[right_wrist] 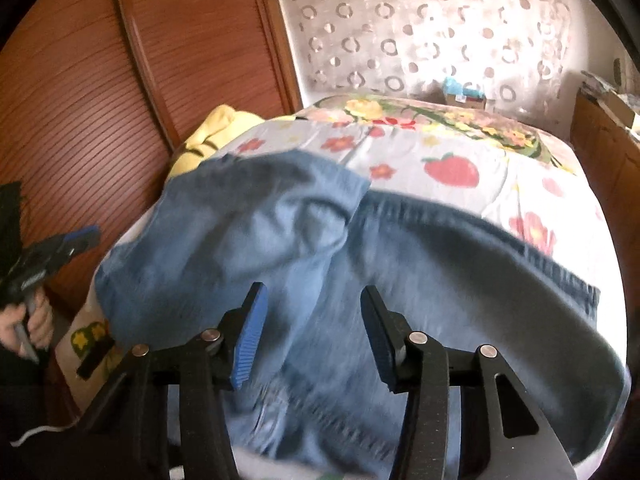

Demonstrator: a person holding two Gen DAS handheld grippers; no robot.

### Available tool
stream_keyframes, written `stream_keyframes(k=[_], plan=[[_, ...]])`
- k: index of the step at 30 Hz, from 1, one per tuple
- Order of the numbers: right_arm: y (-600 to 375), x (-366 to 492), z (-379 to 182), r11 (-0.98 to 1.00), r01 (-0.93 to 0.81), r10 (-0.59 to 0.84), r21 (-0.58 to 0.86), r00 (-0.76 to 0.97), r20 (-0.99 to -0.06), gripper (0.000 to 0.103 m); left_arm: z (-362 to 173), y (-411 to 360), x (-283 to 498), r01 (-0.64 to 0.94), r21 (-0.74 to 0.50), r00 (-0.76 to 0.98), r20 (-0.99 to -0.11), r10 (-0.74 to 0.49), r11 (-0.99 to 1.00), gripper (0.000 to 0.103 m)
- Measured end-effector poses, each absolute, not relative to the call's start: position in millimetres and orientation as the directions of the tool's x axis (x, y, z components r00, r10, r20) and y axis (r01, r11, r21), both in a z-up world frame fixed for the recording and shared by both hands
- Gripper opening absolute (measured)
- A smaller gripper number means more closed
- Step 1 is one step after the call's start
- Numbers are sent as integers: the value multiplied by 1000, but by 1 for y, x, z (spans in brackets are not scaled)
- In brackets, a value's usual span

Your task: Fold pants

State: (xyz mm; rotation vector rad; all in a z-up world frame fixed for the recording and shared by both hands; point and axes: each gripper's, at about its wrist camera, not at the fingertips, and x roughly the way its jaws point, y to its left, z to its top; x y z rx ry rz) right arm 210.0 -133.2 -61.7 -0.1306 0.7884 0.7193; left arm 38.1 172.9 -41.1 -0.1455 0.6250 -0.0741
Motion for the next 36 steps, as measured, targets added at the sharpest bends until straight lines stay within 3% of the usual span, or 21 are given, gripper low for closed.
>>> stream_keyframes(k=[18, 22, 23, 26, 29, 31, 33, 34, 36], plan=[[-82, 315, -90, 776, -588, 511, 226, 376, -773, 44, -75, 137, 79, 95, -164, 742, -646, -180, 982, 18], [-78, 322, -84, 765, -589, 537, 259, 363, -761, 34, -81, 135, 79, 86, -161, 735, -656, -172, 983, 18], [-77, 324, -82, 764, -589, 542, 265, 363, -758, 21, -82, 135, 79, 85, -162, 736, -655, -172, 983, 18], [-71, 326, -76, 748, -609, 557, 263, 361, -748, 7, -82, 134, 78, 82, -161, 737, -655, -168, 984, 18], [-68, 321, -61, 747, -626, 565, 224, 420, -710, 5, -82, 132, 76, 78, -155, 738, -655, -161, 985, 18], [-79, 307, -36, 729, -645, 631, 231, 501, -592, 4, -82, 132, 75, 75, -155, 738, -656, -160, 985, 18], [-80, 305, -28, 781, -589, 575, 207, 550, -605, 8, -83, 133, 75, 73, -157, 736, -658, -160, 985, 18], [-78, 307, -30, 802, -571, 537, 176, 559, -632, 13, -83, 133, 75, 71, -157, 735, -659, -158, 985, 18], [-73, 307, -34, 832, -545, 468, 105, 587, -660, 35, -82, 132, 75, 71, -157, 736, -659, -158, 985, 18]])
